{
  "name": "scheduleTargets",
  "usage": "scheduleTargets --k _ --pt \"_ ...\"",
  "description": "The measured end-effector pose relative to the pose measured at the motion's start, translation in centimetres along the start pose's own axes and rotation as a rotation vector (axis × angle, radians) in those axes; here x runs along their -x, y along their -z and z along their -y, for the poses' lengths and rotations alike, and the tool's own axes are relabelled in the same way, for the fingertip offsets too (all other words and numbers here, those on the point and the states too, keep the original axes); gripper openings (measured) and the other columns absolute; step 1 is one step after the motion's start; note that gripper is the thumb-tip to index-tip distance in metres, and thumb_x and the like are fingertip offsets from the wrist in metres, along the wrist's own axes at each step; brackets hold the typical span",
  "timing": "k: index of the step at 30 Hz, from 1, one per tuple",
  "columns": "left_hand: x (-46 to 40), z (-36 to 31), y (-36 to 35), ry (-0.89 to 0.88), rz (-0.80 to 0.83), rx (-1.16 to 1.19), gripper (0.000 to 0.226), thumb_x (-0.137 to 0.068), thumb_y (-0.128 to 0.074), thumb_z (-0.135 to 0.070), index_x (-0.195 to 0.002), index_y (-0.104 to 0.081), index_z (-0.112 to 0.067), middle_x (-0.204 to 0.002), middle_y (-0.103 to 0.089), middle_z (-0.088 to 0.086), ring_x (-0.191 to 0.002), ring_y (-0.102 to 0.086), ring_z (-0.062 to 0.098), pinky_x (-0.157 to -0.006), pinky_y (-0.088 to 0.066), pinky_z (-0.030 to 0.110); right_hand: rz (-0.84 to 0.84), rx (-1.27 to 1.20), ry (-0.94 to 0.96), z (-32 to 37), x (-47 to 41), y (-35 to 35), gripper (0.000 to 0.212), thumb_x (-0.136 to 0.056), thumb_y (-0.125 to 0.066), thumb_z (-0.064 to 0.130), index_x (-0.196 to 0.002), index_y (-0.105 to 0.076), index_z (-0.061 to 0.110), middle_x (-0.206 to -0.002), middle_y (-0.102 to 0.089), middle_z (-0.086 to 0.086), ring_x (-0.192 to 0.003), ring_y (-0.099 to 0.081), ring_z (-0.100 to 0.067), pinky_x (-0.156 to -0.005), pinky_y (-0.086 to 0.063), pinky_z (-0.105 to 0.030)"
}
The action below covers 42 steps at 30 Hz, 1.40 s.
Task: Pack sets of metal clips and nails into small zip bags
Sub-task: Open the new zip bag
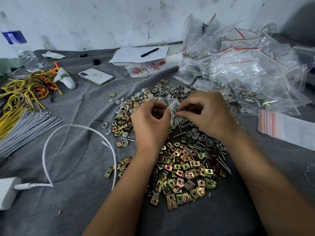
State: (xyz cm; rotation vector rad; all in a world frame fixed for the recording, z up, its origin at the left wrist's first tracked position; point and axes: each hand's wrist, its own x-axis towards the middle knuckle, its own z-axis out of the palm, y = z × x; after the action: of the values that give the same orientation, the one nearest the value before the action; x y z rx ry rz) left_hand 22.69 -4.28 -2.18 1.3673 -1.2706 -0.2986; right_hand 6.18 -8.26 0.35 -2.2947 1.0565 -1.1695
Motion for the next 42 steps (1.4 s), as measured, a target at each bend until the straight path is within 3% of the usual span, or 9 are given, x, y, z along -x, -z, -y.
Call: scheduleTargets --k 4,9,15,19,23,28,32,34,42 --pt "0.1 0.0 -0.1 -0.033 0.006 0.008 0.008 -0.086 -0.078 -0.005 -0.083 -0.074 -0.012 -0.069 -0.067 -0.008 -0.062 -0.064 0.007 -0.056 -0.05 0.016 0.024 0.089 0.023 0.0 0.0 -0.7 0.021 -0.083 -0.084 0.012 -0.102 -0.081 0.021 -0.089 -0.072 0.01 -0.081 -0.066 -0.001 -0.069 -0.049 -0.009" --pt "0.1 -0.1 -0.2 -0.073 -0.015 0.014 0.009 -0.085 -0.078 -0.005 -0.083 -0.073 -0.012 -0.069 -0.067 -0.01 -0.062 -0.064 0.007 -0.056 -0.049 0.015 -0.016 0.082 -0.078 -0.1 0.1 -1.0 0.018 -0.079 -0.087 0.012 -0.094 -0.078 0.016 -0.086 -0.076 0.004 -0.079 -0.07 -0.003 -0.074 -0.059 -0.025" --pt "0.2 -0.4 -0.1 -0.1 -0.038 0.026 0.006 -0.085 -0.075 -0.005 -0.084 -0.074 -0.011 -0.07 -0.068 -0.006 -0.063 -0.065 0.011 -0.058 -0.055 0.025 -0.002 0.192 -0.057 0.3 0.1 -1.4 0.021 -0.08 -0.085 0.014 -0.099 -0.081 0.019 -0.089 -0.077 0.003 -0.07 -0.056 0.01 -0.07 -0.043 0.0" --pt "0.2 -0.3 -0.1 -0.109 -0.034 0.042 0.008 -0.084 -0.073 -0.005 -0.084 -0.074 -0.012 -0.07 -0.068 -0.006 -0.063 -0.066 0.013 -0.058 -0.056 0.028 0.039 0.192 0.022 0.7 0.3 -2.0 0.03 -0.082 -0.082 0.006 -0.108 -0.08 0.019 -0.094 -0.075 -0.006 -0.082 -0.066 -0.016 -0.079 -0.053 -0.028" --pt "0.1 -0.2 0.0 -0.09 -0.08 0.03 0.009 -0.084 -0.073 -0.004 -0.083 -0.073 -0.013 -0.069 -0.067 -0.008 -0.062 -0.064 0.009 -0.055 -0.051 0.02 0.031 0.083 -0.007 0.3 0.1 -1.6 0.034 -0.085 -0.079 0.004 -0.115 -0.078 0.02 -0.103 -0.077 0.001 -0.09 -0.069 -0.006 -0.08 -0.048 -0.007" --pt "-0.1 0.0 0.0 -0.04 -0.13 0.029 0.012 -0.084 -0.072 -0.004 -0.08 -0.072 -0.016 -0.066 -0.065 -0.009 -0.059 -0.061 0.009 -0.054 -0.052 0.025 -0.081 -0.025 -0.049 -0.4 -0.1 -0.3 0.017 -0.084 -0.082 0.01 -0.097 -0.079 0.019 -0.086 -0.073 0.013 -0.08 -0.069 -0.001 -0.072 -0.055 -0.015" --pt "-0.2 0.1 0.1 0.001 -0.171 0.032 0.014 -0.083 -0.073 -0.007 -0.079 -0.071 -0.02 -0.065 -0.065 -0.012 -0.059 -0.06 0.004 -0.055 -0.049 0.019 0.276 0.174 -0.054 -1.2 0.0 0.5 0.013 -0.08 -0.085 0.035 -0.087 -0.076 0.031 -0.088 -0.063 0.013 -0.09 -0.054 -0.008 -0.081 -0.043 -0.032" --pt "-0.3 0.2 0.1 0.018 -0.18 0.039 0.015 -0.083 -0.073 -0.007 -0.079 -0.07 -0.022 -0.066 -0.065 -0.012 -0.059 -0.06 0.004 -0.056 -0.049 0.018 0.448 0.243 -0.102 -1.4 0.1 0.3 0.019 -0.079 -0.083 0.043 -0.091 -0.075 0.031 -0.096 -0.057 0.008 -0.102 -0.043 -0.01 -0.091 -0.035 -0.032" --pt "-0.2 0.3 0.0 0.068 -0.115 0.039 0.008 -0.085 -0.074 -0.009 -0.085 -0.072 -0.017 -0.069 -0.067 -0.008 -0.061 -0.061 0.005 -0.057 -0.053 0.023 0.574 0.317 -0.123 -0.9 0.1 -0.1 0.015 -0.089 -0.075 0.038 -0.096 -0.071 0.026 -0.103 -0.049 0.004 -0.106 -0.036 -0.016 -0.092 -0.035 -0.035"
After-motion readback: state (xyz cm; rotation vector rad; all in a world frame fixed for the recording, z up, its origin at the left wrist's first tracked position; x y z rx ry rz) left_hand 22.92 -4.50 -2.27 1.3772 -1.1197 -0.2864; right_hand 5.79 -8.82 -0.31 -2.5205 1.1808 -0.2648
